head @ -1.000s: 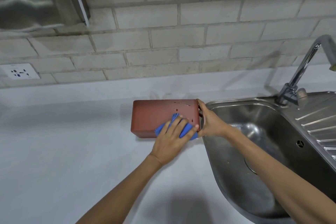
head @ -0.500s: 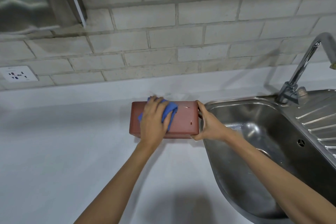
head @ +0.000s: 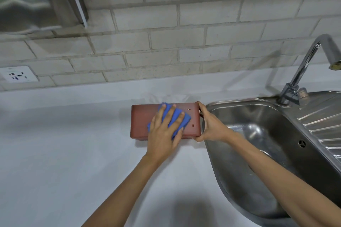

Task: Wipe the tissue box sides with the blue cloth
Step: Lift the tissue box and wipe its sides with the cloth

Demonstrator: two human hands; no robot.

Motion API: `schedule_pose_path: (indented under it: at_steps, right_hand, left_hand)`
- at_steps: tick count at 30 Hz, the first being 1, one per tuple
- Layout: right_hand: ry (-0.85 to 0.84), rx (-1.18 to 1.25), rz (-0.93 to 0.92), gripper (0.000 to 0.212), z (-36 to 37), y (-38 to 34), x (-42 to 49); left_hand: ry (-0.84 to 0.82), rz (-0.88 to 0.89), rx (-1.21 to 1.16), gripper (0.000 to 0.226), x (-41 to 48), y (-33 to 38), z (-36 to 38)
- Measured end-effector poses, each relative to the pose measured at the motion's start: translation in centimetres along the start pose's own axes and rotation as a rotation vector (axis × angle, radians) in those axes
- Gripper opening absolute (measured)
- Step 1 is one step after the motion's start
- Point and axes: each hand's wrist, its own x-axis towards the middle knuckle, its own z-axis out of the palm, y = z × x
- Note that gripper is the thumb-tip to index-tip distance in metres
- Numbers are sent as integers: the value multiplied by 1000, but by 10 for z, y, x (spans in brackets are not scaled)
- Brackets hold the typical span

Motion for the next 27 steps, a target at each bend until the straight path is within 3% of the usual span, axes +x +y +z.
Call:
schedule_pose_path:
  at_steps: [3,9,15,21,27]
  right_hand:
    - [0,-28,5,104,-1,-1,-1]
    - [11,-24,15,107,2,0,0]
    - [-3,-17,15,113,1,7,3]
    - [19,-5,11,108,4,7,5]
    - [20,-2,17,117,4,8,2]
  left_hand:
    - [-10,107,21,40,-25,-22,-9]
    - [59,-218,-10,38,24,-7,-10]
    - [-30,91,7,39,5,0,-2]
    - [16,-138,-5,35,36,8,-4]
    - [-66,115,-39,39,16,8,4]
